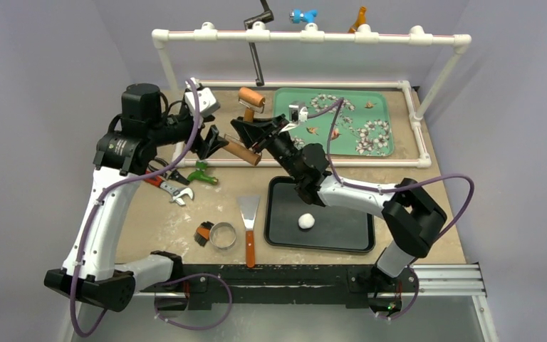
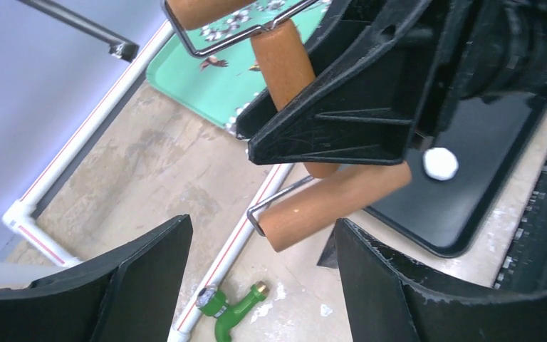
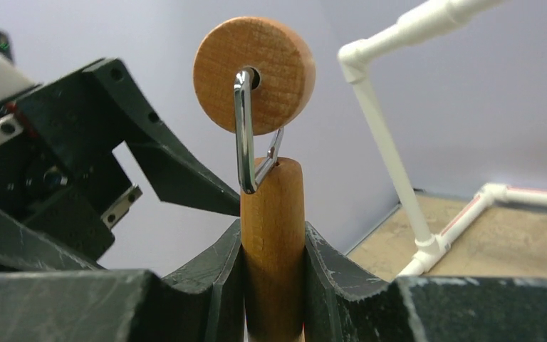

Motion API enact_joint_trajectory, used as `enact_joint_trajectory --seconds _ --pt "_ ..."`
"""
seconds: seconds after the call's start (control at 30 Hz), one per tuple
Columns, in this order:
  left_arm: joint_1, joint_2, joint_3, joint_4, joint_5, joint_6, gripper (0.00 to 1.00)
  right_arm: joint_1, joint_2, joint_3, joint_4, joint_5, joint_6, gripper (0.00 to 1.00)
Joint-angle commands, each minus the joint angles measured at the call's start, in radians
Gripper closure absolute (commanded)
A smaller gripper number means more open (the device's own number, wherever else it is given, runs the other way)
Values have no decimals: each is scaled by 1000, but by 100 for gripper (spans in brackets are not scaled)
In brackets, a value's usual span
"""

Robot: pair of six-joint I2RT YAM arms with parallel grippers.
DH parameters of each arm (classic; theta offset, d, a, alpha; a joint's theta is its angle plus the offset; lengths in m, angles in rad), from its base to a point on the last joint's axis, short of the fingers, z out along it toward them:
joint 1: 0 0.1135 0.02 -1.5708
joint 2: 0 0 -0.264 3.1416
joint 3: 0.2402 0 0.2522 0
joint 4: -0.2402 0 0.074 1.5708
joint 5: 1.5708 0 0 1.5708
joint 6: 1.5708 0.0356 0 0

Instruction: Roll out the dumpling wrappers from the dough

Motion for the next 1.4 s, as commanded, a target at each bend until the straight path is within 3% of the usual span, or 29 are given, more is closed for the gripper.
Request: enact_joint_trajectory --seconds 0.0,0.13,0.33,0.53,0.6,0.77,0.9,1.07,1.1,1.17,1.2,1.37 --pt "56 -3 88 -111 192 -12 27 -51 -79 16 123 -343 -173 100" --pt "109 -2 143 -178 268 27 22 -88 -106 -5 45 -542 -264 100" --pt "105 14 150 -165 441 -5 1 -93 -103 -13 52 -730 -312 100" --pt "38 46 173 -162 449 -19 1 -91 -72 24 60 -844 -281 100" --pt "18 47 175 -163 428 -19 9 -92 -72 19 70 -839 -282 100" --pt "17 49 177 -172 437 -11 43 -89 -66 28 57 -840 -279 100" --pt "12 50 173 -183 472 3 55 -89 -56 37 55 -843 -277 100" --pt "-9 59 170 -189 458 15 58 -85 -32 65 32 -849 -269 100" --pt "-10 59 171 -195 455 21 66 -84 -30 63 35 -842 -269 100" --pt "-10 58 172 -198 435 24 93 -84 -33 52 55 -834 -270 100" --pt "-10 56 172 -196 419 20 100 -84 -33 48 55 -831 -270 100" --pt "-10 57 166 -206 344 18 100 -83 -27 80 -67 -835 -325 100"
